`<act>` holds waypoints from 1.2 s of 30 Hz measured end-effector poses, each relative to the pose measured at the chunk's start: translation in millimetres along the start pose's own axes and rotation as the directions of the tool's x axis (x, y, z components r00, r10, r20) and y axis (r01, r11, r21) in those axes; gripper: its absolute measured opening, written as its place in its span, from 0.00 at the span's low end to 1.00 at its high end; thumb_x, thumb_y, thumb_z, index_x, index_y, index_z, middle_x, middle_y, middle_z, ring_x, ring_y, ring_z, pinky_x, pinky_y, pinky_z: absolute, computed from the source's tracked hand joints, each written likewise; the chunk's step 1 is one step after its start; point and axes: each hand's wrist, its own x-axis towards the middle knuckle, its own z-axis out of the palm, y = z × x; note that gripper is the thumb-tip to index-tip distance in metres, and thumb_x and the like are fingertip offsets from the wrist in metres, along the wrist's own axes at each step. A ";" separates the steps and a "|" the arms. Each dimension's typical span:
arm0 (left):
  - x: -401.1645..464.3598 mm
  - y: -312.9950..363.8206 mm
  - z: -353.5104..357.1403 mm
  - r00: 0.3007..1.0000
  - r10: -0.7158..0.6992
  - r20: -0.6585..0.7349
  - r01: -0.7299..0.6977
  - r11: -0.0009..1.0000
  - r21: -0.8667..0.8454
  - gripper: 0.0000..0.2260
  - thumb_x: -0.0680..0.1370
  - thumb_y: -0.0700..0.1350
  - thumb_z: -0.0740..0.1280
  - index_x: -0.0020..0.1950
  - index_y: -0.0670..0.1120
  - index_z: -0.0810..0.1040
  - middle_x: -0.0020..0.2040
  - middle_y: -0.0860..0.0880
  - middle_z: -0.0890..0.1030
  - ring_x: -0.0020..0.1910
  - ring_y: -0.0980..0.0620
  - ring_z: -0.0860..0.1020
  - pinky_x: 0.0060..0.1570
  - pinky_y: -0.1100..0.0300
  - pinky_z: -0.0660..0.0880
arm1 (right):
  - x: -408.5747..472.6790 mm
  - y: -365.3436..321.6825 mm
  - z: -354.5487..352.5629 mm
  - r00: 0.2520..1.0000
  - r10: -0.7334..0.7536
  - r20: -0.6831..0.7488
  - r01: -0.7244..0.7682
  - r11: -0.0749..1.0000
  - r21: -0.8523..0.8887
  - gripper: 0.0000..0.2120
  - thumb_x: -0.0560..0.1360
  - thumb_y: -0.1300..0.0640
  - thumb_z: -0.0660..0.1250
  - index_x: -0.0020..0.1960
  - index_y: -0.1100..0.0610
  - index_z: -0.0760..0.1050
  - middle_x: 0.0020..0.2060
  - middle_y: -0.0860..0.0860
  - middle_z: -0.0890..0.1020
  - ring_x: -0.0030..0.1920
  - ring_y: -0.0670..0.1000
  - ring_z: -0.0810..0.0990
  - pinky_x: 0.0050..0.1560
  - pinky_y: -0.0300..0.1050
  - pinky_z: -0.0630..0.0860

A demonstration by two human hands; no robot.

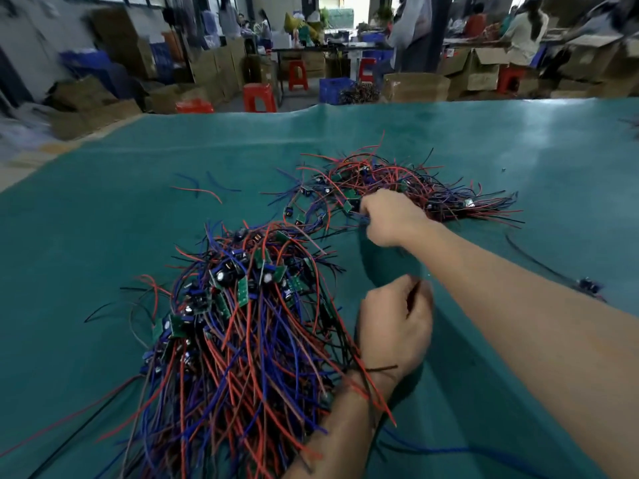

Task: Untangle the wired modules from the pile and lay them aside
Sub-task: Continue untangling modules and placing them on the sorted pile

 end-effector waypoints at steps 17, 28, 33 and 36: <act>-0.4 2.4 -1.9 1.000 0.015 -0.021 -0.014 0.999 0.043 0.17 0.79 0.52 0.58 0.40 0.41 0.75 0.34 0.43 0.79 0.38 0.39 0.77 0.40 0.43 0.73 | -19.5 31.1 20.5 0.989 0.079 -0.126 -0.061 0.989 0.134 0.14 0.79 0.45 0.70 0.61 0.50 0.76 0.59 0.53 0.74 0.62 0.59 0.74 0.57 0.55 0.76; 0.7 0.6 -0.9 1.000 -0.003 -0.013 0.003 0.999 0.041 0.17 0.79 0.53 0.57 0.40 0.43 0.76 0.32 0.45 0.79 0.37 0.41 0.78 0.40 0.45 0.74 | -20.6 25.9 18.6 0.978 0.056 -0.200 -0.070 0.996 -0.061 0.16 0.81 0.47 0.66 0.39 0.55 0.70 0.41 0.52 0.74 0.50 0.60 0.79 0.42 0.51 0.71; 1.4 -0.4 0.7 1.000 -0.015 -0.017 0.016 0.999 0.037 0.18 0.78 0.54 0.57 0.40 0.42 0.76 0.33 0.44 0.80 0.38 0.40 0.79 0.40 0.44 0.75 | -45.9 37.7 18.7 0.878 0.081 -0.472 -0.034 0.993 0.109 0.11 0.80 0.49 0.66 0.47 0.52 0.85 0.41 0.52 0.83 0.46 0.60 0.82 0.39 0.46 0.69; 2.0 -1.9 1.8 1.000 -0.023 -0.021 0.023 0.999 0.026 0.18 0.79 0.54 0.57 0.40 0.43 0.76 0.33 0.45 0.80 0.38 0.40 0.79 0.40 0.45 0.75 | -68.6 46.7 7.8 0.814 0.196 -0.547 0.013 0.935 0.354 0.09 0.79 0.50 0.69 0.50 0.53 0.86 0.44 0.53 0.86 0.47 0.59 0.82 0.45 0.48 0.75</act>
